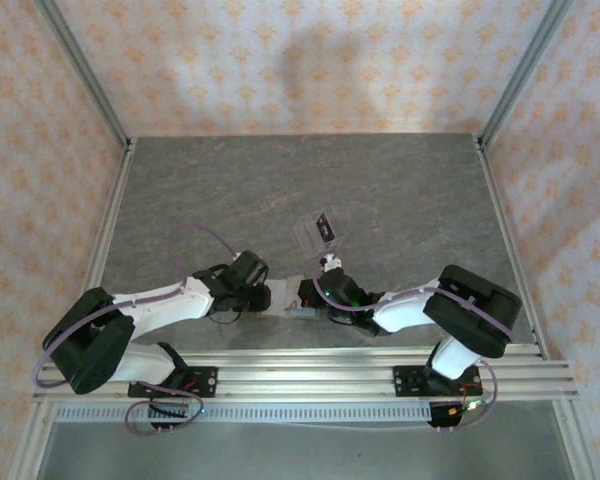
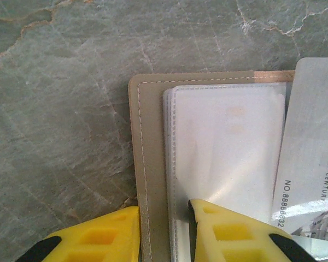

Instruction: Put the credit cards into the card holder

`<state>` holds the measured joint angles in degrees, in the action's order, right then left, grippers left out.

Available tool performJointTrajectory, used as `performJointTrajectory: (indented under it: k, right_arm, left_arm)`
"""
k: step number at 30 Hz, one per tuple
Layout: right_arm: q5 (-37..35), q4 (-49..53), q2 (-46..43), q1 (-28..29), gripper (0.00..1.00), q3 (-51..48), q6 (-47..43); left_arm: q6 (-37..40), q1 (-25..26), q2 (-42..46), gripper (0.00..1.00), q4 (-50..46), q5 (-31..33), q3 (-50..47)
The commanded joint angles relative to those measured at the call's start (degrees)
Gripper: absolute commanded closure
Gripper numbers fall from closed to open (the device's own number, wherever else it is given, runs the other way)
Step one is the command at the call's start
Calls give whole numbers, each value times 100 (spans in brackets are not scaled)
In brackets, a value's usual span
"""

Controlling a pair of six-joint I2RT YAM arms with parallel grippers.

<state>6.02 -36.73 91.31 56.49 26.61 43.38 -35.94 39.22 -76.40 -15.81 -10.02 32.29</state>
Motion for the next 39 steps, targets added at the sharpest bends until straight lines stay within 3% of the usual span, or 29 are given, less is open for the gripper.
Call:
performJointTrajectory:
  k: [1, 9, 20, 39]
  right_arm:
    - [51, 266, 166, 31, 100, 109, -215]
    - [220, -30, 304, 37, 100, 33, -128]
    - [549, -1024, 608, -58, 100, -370, 648]
    - [690, -1127, 626, -29, 100, -543, 866]
  left_arm:
    - [-14, -45, -165, 72, -266, 123, 48]
    - [-61, -46, -199, 72, -260, 131, 53]
    - [-88, -43, -156, 72, -278, 158, 49]
    - [-80, -43, -102, 72, -361, 202, 80]
